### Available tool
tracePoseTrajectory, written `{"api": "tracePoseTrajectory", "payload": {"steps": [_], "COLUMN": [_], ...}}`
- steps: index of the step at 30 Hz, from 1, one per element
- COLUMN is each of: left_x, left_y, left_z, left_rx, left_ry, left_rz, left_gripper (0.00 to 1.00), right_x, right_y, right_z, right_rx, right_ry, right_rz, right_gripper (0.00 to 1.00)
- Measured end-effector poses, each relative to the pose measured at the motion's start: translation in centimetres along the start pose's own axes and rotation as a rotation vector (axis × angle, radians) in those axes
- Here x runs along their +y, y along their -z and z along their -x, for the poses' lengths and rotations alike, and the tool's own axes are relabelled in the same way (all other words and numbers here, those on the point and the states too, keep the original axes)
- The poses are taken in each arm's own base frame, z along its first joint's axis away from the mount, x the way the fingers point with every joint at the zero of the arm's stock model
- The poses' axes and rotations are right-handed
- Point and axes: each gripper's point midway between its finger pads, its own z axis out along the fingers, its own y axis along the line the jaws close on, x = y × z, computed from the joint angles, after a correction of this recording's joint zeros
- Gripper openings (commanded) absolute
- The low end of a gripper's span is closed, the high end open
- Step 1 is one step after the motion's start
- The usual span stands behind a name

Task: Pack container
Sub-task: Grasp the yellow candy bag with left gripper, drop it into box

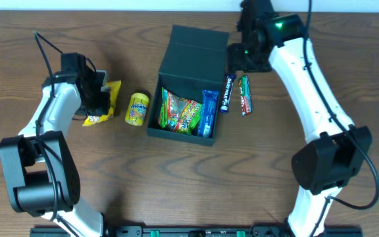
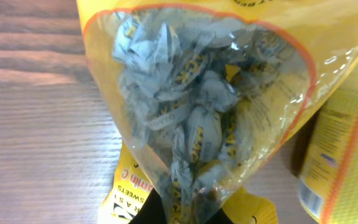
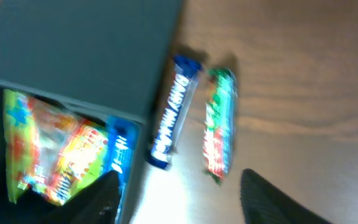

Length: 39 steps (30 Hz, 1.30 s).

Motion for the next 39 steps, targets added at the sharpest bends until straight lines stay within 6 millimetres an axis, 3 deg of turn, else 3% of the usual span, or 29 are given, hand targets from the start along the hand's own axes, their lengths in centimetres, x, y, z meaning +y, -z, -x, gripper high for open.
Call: {"api": "tracePoseTrajectory", "payload": {"steps": [1, 3, 4, 8, 10, 13, 17, 22, 30, 39], "left_x": [0.1, 0.2, 0.2, -1.2, -3.1, -5.3, -7.3, -8.6, -9.7, -11.9], "left_y": [0.6, 3.1, 4.2, 8.6, 11.6, 13.6, 13.7, 13.3, 13.0, 12.9], "left_z": [0.7, 3.4, 4.4, 6.9, 8.0, 8.0, 7.0, 5.8, 3.9, 3.6], "left_rx": [-0.014, -0.075, -0.103, -0.191, -0.263, -0.302, -0.271, -0.219, -0.141, -0.133], "left_ry": [-0.001, -0.011, -0.019, -0.064, -0.111, -0.178, -0.255, -0.322, -0.394, -0.520], "left_rz": [0.003, 0.014, 0.018, 0.026, 0.024, 0.014, 0.004, 0.012, 0.008, 0.042], "left_gripper": [0.06, 0.06, 0.06, 0.06, 0.06, 0.06, 0.06, 0.06, 0.06, 0.06], "right_x": [-0.5, -1.2, -1.0, 0.1, 0.4, 0.7, 2.2, 3.8, 4.6, 5.0], "right_y": [-0.3, -1.8, -2.5, -5.7, -7.3, -9.3, -10.7, -10.9, -10.7, -10.6], "right_z": [-0.4, -1.4, -1.8, -3.7, -5.1, -6.3, -5.8, -4.3, -2.7, -1.5], "right_rx": [0.018, 0.059, 0.068, 0.108, 0.145, 0.172, 0.133, 0.072, 0.005, -0.048], "right_ry": [-0.005, -0.015, -0.010, -0.011, -0.029, -0.055, -0.057, -0.052, -0.034, 0.010], "right_rz": [-0.006, -0.010, -0.001, 0.033, 0.039, 0.068, 0.160, 0.251, 0.290, 0.309], "right_gripper": [0.45, 0.11, 0.02, 0.01, 0.02, 0.01, 0.01, 0.01, 0.01, 0.01]}}
